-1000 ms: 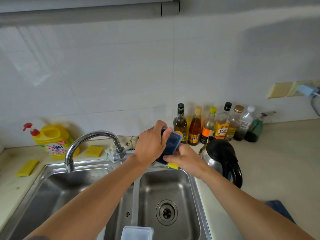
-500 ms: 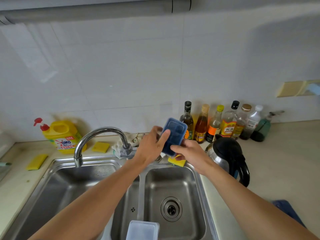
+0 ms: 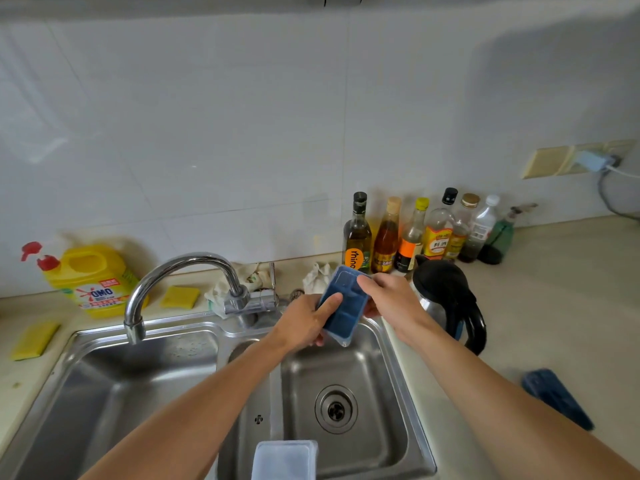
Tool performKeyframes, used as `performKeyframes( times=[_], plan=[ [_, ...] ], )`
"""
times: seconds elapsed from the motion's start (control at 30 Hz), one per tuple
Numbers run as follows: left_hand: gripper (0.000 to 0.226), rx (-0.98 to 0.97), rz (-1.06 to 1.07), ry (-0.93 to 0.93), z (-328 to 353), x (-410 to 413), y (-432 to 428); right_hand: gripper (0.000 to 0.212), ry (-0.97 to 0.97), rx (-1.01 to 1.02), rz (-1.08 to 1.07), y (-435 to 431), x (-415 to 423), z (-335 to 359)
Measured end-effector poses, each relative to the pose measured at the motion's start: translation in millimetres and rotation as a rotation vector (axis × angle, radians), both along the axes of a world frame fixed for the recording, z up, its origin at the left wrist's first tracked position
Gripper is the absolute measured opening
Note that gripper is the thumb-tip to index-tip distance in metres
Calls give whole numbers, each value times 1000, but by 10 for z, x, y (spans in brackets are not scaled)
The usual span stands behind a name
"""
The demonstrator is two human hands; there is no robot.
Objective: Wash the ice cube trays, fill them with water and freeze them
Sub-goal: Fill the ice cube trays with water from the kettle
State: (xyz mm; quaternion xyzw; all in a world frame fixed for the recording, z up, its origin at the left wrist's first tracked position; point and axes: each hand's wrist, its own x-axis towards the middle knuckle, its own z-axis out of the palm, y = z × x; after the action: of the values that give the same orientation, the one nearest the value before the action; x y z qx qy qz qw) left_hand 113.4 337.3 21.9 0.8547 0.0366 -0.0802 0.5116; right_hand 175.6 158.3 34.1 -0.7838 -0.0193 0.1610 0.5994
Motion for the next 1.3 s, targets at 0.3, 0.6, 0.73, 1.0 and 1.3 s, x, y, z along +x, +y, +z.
performKeyframes(
  times=[0.3,0.6,0.73,1.0,1.3],
  plan=[
    [32,-141,-14,121,116,-52,-384,23,-5,12,-21,-404,-56,106],
    [28,-316,197,89,221,0,-1780,29,40,12,39,-1779,-41,256],
    [31,-461,354,333,37,55,-2607,38,165,-79,14,-2547,-112,93],
    [28,-499,223,525,-316,124,-3696,17,269,-117,-50,-3659,-195,-285],
    [20,-427,174,635,-569,258,-4107,10,388,-174,-123,-4040,-145,-731]
  ],
)
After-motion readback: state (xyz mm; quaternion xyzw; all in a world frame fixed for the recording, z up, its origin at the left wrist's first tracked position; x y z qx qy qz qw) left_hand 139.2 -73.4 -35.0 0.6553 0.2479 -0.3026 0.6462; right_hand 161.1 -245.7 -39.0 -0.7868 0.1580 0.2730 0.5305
